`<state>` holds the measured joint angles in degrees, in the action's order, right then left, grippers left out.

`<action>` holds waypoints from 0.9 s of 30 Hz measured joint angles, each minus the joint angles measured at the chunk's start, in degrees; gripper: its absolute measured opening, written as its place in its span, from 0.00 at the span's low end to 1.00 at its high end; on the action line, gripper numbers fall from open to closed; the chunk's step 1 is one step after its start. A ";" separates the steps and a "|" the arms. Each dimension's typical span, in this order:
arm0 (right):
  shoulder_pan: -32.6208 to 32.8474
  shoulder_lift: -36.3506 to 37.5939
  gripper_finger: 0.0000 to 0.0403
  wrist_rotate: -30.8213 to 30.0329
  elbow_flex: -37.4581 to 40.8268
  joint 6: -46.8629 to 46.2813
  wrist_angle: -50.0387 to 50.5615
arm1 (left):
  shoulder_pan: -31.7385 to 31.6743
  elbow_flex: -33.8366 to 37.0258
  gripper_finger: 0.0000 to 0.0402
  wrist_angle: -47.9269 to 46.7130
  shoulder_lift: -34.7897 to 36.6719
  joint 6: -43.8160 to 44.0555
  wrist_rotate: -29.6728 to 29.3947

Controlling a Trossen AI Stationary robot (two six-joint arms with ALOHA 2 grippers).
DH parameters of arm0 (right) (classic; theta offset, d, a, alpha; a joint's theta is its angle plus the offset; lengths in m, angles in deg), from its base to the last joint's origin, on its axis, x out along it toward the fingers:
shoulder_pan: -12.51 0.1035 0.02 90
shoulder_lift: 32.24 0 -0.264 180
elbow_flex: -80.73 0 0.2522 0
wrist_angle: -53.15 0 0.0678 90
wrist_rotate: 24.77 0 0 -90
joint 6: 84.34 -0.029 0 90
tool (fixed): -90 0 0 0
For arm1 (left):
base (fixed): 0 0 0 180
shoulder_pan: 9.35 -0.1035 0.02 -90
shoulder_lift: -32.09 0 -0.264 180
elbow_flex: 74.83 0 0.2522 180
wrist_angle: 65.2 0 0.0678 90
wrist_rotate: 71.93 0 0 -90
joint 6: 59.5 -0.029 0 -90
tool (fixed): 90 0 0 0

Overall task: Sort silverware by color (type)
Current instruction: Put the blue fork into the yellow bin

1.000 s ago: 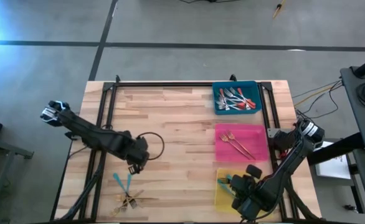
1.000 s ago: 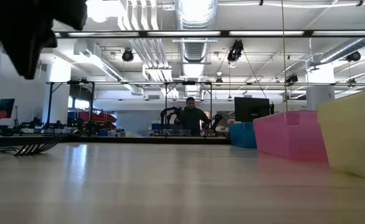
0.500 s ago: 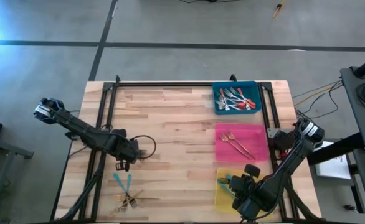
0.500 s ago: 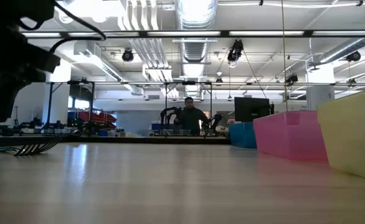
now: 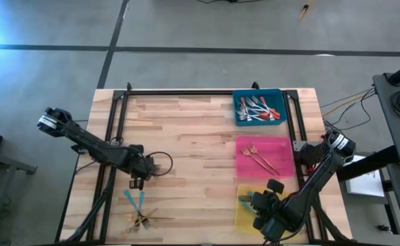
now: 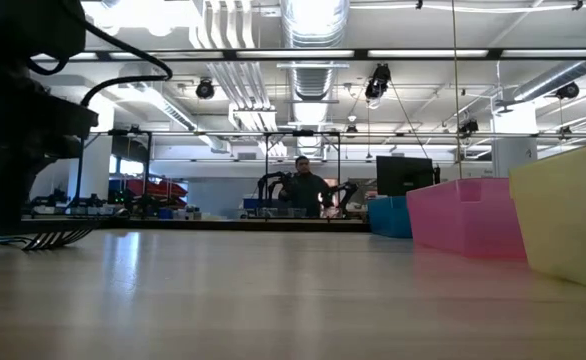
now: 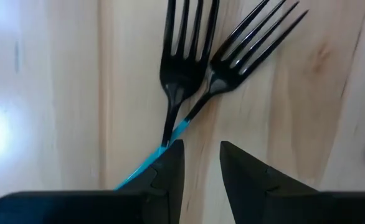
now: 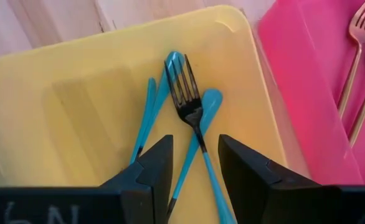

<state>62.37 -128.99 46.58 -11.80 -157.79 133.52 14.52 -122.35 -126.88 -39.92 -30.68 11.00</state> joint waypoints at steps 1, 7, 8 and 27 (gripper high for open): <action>0.00 0.00 0.30 -0.07 0.00 0.02 0.00 | 0.00 0.29 0.21 0.64 -0.29 0.01 -0.01; -0.02 0.00 0.28 -0.92 0.00 0.00 -0.04 | -0.30 2.10 0.21 3.45 -1.96 0.19 -1.12; -0.02 0.00 0.28 -0.90 0.00 0.00 -0.07 | -0.44 2.12 0.21 3.56 -2.22 0.54 -1.66; -0.02 0.04 0.27 -0.94 0.00 -0.07 -1.33 | -0.74 -1.55 0.21 3.31 -2.62 -5.50 -3.53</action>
<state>62.35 -128.94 45.63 -11.80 -157.86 132.19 13.78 -123.90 -123.58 -42.54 -36.18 7.48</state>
